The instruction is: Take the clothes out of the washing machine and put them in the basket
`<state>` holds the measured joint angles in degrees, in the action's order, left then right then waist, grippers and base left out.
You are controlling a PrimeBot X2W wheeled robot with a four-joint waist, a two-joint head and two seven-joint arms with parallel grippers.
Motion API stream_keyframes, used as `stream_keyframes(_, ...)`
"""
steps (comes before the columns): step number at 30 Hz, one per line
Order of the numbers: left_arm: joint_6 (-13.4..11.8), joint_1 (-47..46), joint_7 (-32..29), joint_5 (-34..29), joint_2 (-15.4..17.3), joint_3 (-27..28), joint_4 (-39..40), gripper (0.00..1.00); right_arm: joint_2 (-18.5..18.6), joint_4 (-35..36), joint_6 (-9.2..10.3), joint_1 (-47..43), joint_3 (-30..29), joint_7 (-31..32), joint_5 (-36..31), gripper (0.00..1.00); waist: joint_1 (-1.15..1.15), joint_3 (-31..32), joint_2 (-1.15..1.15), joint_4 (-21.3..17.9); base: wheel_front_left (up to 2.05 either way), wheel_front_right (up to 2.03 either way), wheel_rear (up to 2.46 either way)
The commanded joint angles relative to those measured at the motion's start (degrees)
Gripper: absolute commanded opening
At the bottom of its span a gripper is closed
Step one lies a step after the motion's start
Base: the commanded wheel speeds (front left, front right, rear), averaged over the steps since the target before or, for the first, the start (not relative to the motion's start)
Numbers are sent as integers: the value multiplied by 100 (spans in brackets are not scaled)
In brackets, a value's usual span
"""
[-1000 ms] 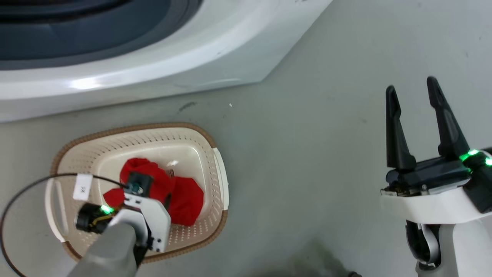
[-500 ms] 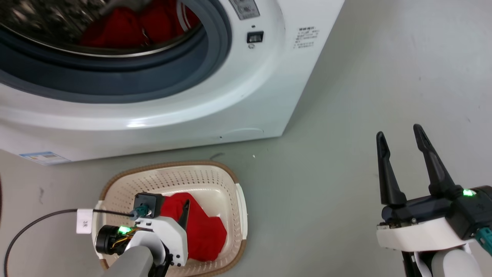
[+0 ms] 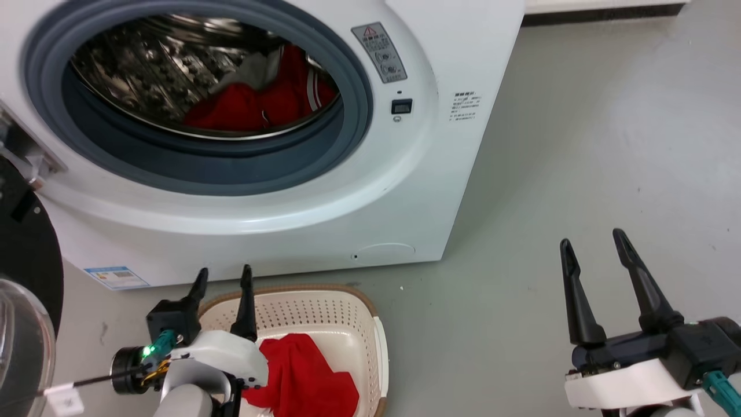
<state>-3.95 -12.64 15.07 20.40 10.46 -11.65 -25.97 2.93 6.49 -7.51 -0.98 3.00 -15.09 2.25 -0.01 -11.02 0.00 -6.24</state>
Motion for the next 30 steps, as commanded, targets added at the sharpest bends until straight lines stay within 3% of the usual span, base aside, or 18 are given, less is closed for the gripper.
stream_keyframes(1, 7, 188, 14, -154, -103, 181, 235, 100, -10, -21, 5, -95, 3, -12, -14, 100, 1, 145, 0, 15, 0, 0, 0)
stream_keyframes(8, 204, 644, 15, -761, -504, 1093, 1228, 100, -11, -22, 4, -267, -5, -12, -7, 100, 1, 391, 0, 23, 0, 0, 0)
stream_keyframes(13, 412, 541, 15, -1028, -639, 1467, 1431, 100, -10, -17, 5, -274, -1, -12, 1, 100, 1, 426, 0, -1, 0, 0, 0)
stream_keyframes(22, 757, -481, 14, -1288, -569, 1789, 926, 100, -11, 76, 4, 12, 51, -11, 55, 100, 1, -3, 0, -161, 0, 0, 0)
stream_keyframes(30, 896, -2296, 15, -1595, -89, 1701, -344, 100, -11, 194, 4, 480, 145, -12, 184, 100, 1, -894, 0, -461, 0, 0, 0)
